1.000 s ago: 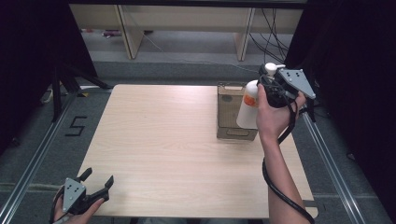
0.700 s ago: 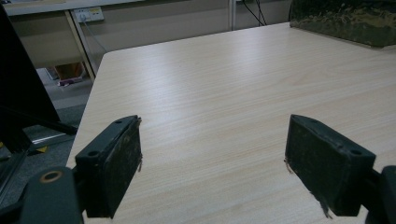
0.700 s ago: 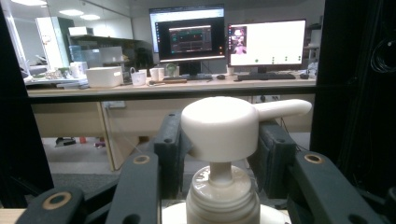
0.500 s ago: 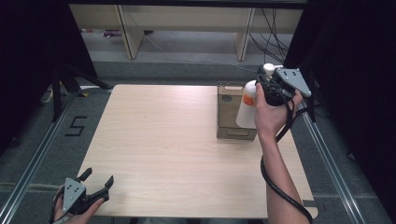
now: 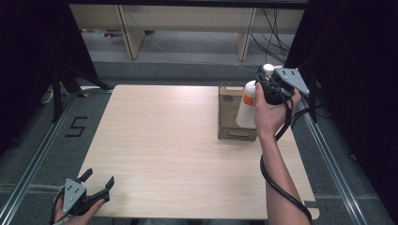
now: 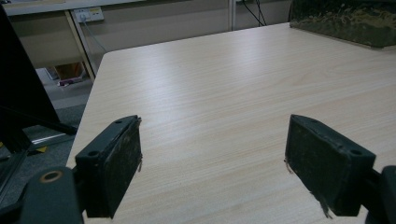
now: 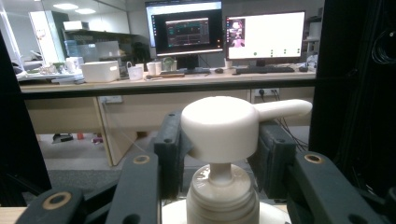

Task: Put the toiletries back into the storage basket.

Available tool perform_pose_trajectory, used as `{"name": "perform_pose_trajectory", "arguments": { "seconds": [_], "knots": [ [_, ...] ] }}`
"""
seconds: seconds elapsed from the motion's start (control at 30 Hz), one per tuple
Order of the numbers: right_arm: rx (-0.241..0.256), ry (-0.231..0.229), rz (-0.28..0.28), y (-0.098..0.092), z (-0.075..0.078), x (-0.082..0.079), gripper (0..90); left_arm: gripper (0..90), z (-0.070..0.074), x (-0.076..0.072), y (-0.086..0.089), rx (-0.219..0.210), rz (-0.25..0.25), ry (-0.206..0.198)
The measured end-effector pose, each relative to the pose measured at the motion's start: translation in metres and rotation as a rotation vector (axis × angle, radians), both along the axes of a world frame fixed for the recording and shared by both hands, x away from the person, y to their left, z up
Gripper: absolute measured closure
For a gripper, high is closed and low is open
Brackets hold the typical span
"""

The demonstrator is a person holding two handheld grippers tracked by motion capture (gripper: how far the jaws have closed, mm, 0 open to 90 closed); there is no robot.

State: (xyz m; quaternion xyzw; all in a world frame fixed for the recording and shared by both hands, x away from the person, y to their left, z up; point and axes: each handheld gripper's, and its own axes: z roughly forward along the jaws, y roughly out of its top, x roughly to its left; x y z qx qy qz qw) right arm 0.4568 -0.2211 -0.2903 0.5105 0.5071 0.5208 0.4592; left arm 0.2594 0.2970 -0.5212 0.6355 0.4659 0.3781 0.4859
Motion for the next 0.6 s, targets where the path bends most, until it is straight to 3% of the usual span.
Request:
{"name": "perform_pose_trajectory", "arguments": {
  "seconds": [0.6],
  "knots": [
    [0.010,0.022,-0.009,0.0028,-0.0051,0.0097,59.8,17.7,0.0006,-0.0005,0.0003,0.007,-0.001,0.004]
  ]
}}
